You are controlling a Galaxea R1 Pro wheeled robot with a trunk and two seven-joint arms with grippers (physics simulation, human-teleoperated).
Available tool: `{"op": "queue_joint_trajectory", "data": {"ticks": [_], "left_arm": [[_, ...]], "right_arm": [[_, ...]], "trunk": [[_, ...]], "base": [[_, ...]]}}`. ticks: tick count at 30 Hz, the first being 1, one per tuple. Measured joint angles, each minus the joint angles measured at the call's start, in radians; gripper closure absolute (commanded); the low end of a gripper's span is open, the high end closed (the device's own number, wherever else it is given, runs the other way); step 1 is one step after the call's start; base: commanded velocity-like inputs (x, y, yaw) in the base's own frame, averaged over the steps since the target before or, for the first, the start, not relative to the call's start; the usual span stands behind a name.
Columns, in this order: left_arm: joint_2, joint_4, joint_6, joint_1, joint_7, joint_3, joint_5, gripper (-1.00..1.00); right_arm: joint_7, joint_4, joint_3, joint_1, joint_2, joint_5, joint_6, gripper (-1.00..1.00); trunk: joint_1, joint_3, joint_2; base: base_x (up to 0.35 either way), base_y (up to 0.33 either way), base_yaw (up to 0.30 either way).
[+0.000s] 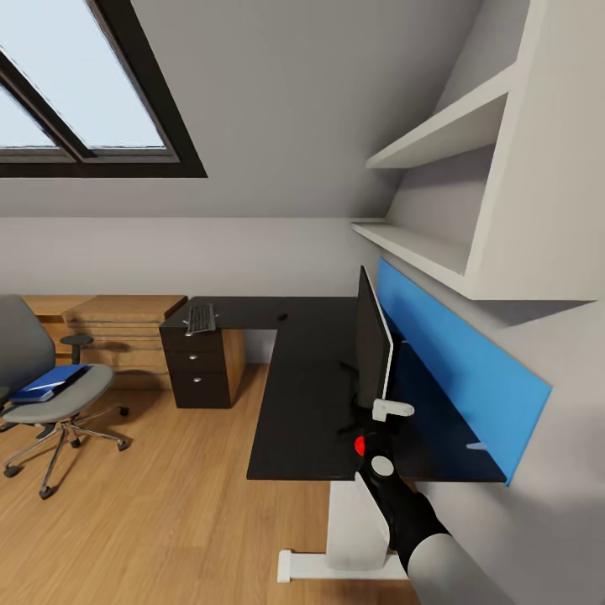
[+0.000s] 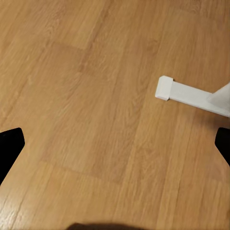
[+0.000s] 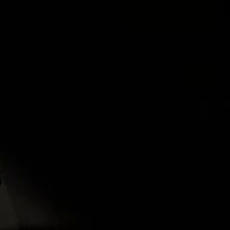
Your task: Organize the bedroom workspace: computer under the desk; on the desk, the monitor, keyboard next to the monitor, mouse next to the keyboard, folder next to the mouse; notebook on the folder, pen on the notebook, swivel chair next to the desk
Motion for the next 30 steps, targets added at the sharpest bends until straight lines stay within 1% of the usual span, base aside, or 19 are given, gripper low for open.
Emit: {"op": "queue_joint_trajectory", "data": {"ticks": [10, 30], "left_arm": [[0.0, 0.0, 0.0, 0.0, 0.0, 0.0, 0.0, -1.0], [0.0, 0.0, 0.0, 0.0, 0.0, 0.0, 0.0, -1.0]], "right_arm": [[0.0, 0.0, 0.0, 0.0, 0.0, 0.001, 0.0, -1.0], [0.001, 0.0, 0.0, 0.0, 0.0, 0.0, 0.0, -1.0]], "trunk": [[0.0, 0.0, 0.0], [0.0, 0.0, 0.0]], "base": [[0.066, 0.0, 0.0], [0.004, -0.005, 0.0]]}}
